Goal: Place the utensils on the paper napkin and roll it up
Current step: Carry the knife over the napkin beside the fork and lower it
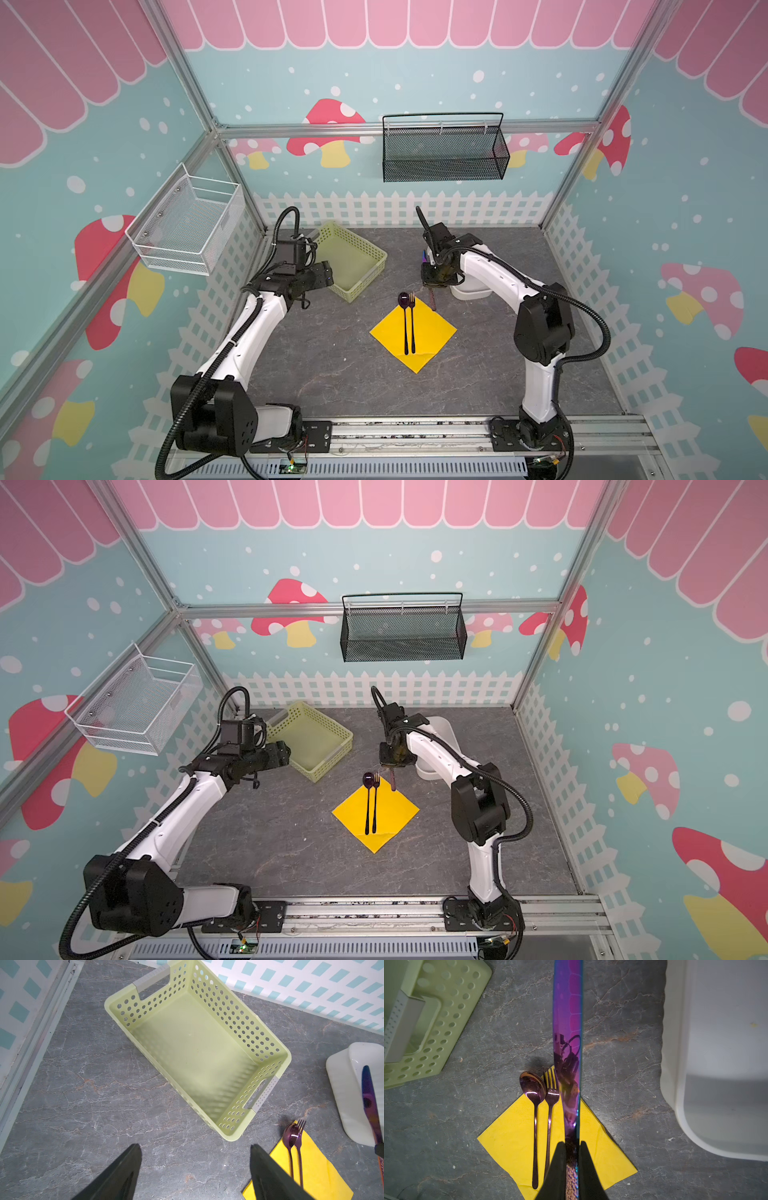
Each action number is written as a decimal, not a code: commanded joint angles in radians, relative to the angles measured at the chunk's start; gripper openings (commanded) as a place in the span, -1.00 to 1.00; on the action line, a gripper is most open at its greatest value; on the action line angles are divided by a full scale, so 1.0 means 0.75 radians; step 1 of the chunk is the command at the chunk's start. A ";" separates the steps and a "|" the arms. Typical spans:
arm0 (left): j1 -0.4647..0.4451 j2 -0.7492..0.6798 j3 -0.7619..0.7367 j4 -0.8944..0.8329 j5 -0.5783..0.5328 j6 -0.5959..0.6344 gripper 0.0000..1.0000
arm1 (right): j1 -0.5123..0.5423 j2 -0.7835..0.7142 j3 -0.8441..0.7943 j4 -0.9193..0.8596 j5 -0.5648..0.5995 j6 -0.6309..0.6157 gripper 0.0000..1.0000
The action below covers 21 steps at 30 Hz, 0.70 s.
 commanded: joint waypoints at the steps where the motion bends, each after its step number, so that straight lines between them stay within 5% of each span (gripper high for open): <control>1: 0.010 -0.012 -0.002 0.003 0.017 -0.014 0.67 | 0.024 -0.047 -0.033 0.022 -0.001 0.034 -0.87; 21: 0.008 -0.010 -0.016 0.011 0.030 -0.023 0.67 | 0.075 -0.227 -0.565 0.402 -0.136 0.221 -0.88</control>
